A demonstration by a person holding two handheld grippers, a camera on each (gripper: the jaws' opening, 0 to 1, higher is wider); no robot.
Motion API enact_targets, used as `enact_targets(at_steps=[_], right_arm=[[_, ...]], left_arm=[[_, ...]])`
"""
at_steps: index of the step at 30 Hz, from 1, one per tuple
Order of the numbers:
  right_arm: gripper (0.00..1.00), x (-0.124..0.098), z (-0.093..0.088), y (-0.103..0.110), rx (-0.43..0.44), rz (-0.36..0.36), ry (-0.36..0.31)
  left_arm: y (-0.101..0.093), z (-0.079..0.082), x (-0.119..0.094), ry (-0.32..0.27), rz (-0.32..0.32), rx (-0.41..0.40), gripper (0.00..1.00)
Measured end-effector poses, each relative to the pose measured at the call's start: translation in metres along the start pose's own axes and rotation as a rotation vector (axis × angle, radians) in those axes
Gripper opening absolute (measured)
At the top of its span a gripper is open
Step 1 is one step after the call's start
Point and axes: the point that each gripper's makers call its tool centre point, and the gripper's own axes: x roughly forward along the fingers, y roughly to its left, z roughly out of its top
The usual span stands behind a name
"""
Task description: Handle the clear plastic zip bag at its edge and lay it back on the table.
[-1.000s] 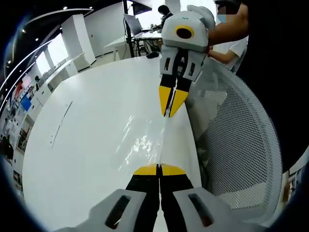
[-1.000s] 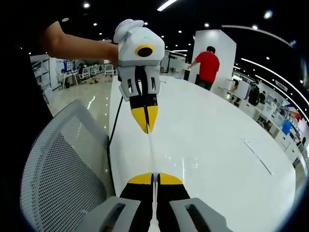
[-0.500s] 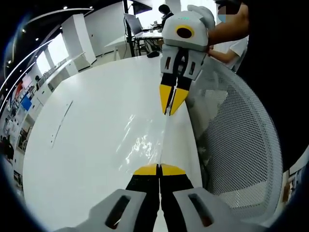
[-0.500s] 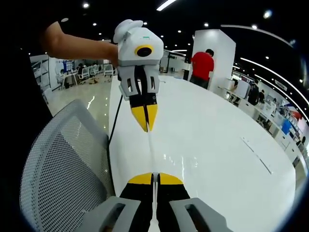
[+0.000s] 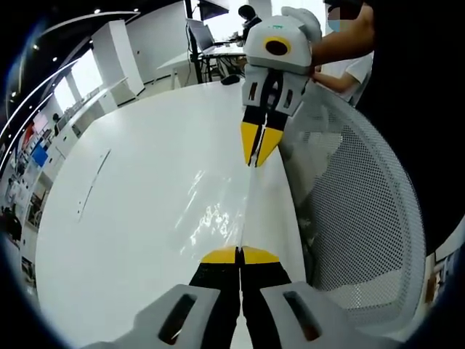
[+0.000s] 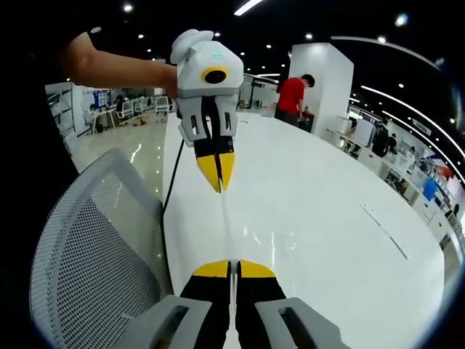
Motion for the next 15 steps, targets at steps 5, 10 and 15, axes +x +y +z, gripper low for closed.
enact_targets(at_steps=[5, 10, 15], right_arm=[[0.0, -0.0012, -0.0012, -0.001, 0.003, -0.004, 0.002], [0.0, -0.0032, -0.0015, -0.0024, 0.007, -0.012, 0.001], [0.0, -0.0045, -0.0008, -0.0039, 0.013, -0.018, -0.005]], left_arm=[[0.0015, -0.0017, -0.0009, 0.0, 0.002, -0.002, 0.0], [0.0025, -0.0002, -0.0005, 0.0, 0.002, 0.003, 0.0], [0.0036, 0.001, -0.0017, -0.002, 0.008, 0.007, 0.0]])
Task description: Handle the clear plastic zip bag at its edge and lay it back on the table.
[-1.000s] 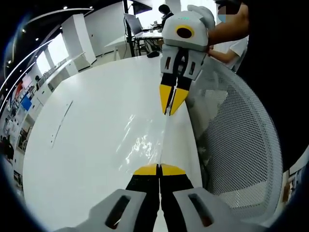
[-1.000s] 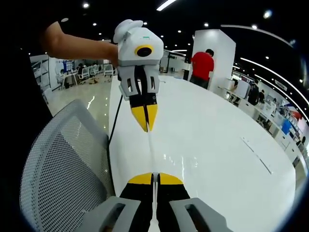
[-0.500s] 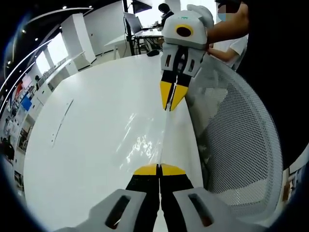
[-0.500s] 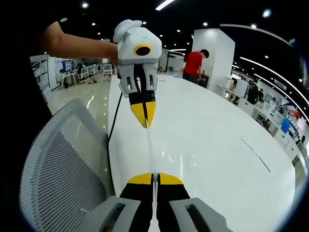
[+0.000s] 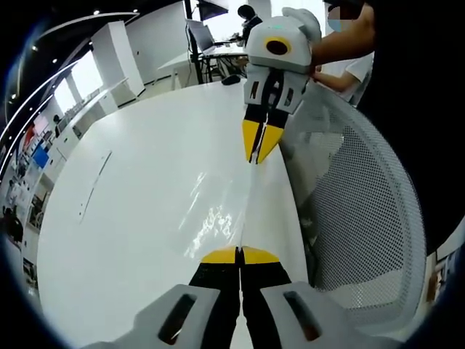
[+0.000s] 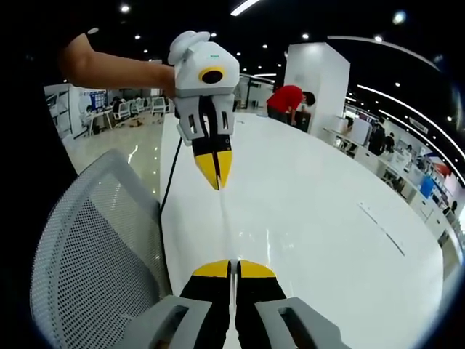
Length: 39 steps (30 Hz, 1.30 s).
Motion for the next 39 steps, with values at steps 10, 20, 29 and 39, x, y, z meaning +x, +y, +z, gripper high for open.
enact_targets(at_steps=[10, 20, 29, 39], right_arm=[[0.0, -0.0001, 0.0008, 0.0017, -0.002, 0.005, -0.003], [0.0, -0.002, -0.0009, 0.0011, 0.001, 0.003, -0.005], [0.0, -0.002, -0.0016, 0.0024, 0.003, 0.003, -0.005], [0.0, -0.002, -0.003, 0.0027, 0.01, 0.004, -0.007]], left_arm=[[-0.0009, -0.0001, -0.0006, -0.005, 0.003, -0.007, 0.0], [0.0, 0.0017, 0.0001, -0.005, -0.001, -0.004, 0.0], [-0.0005, 0.0003, -0.0006, -0.002, -0.006, -0.003, 0.0], [-0.0009, -0.0005, -0.0018, -0.001, -0.003, -0.009, 0.0]])
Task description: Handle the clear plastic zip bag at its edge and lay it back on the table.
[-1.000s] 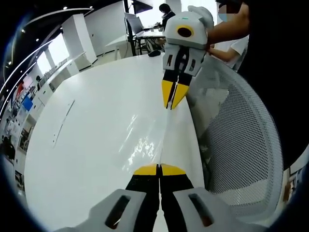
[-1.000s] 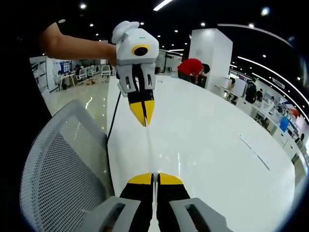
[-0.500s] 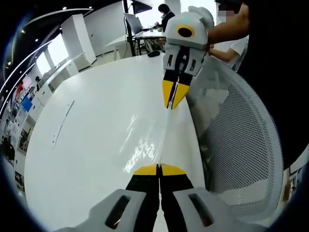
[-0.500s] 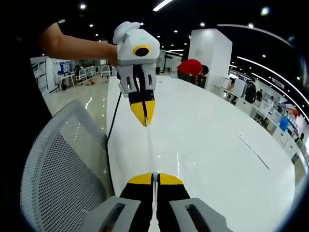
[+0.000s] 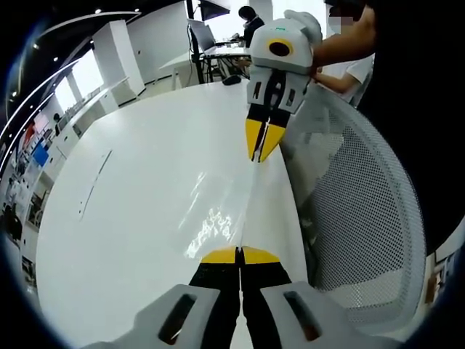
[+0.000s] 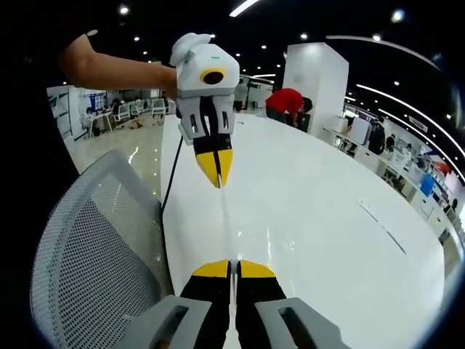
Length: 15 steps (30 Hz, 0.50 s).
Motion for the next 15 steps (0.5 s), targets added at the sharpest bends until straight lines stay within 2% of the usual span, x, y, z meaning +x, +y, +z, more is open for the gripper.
enact_targets(at_steps=[15], right_arm=[[0.0, 0.0007, 0.0027, -0.0019, 0.001, -0.004, -0.006]], left_arm=[[0.0035, -0.0017, -0.0015, -0.006, 0.006, -0.011, 0.0]])
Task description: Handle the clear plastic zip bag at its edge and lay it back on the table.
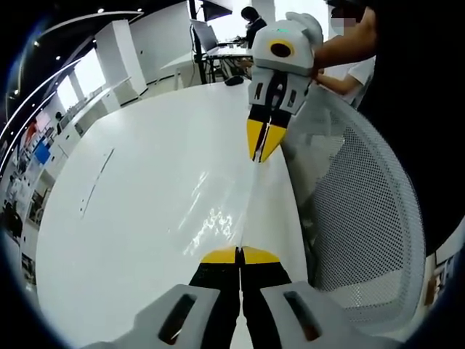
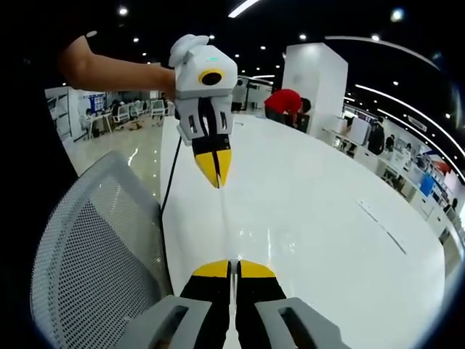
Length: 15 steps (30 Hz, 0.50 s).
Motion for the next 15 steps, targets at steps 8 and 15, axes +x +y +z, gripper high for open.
enact_targets(at_steps=[8, 15], right_arm=[[0.0, -0.0014, -0.001, 0.0004, 0.004, -0.003, -0.001], [0.0, -0.0045, -0.0033, -0.0027, 0.008, -0.012, 0.0]], left_arm=[[0.0003, 0.0009, -0.0008, 0.001, 0.002, 0.001, 0.0], [0.0016, 0.0006, -0.0014, 0.001, 0.005, 0.002, 0.0]])
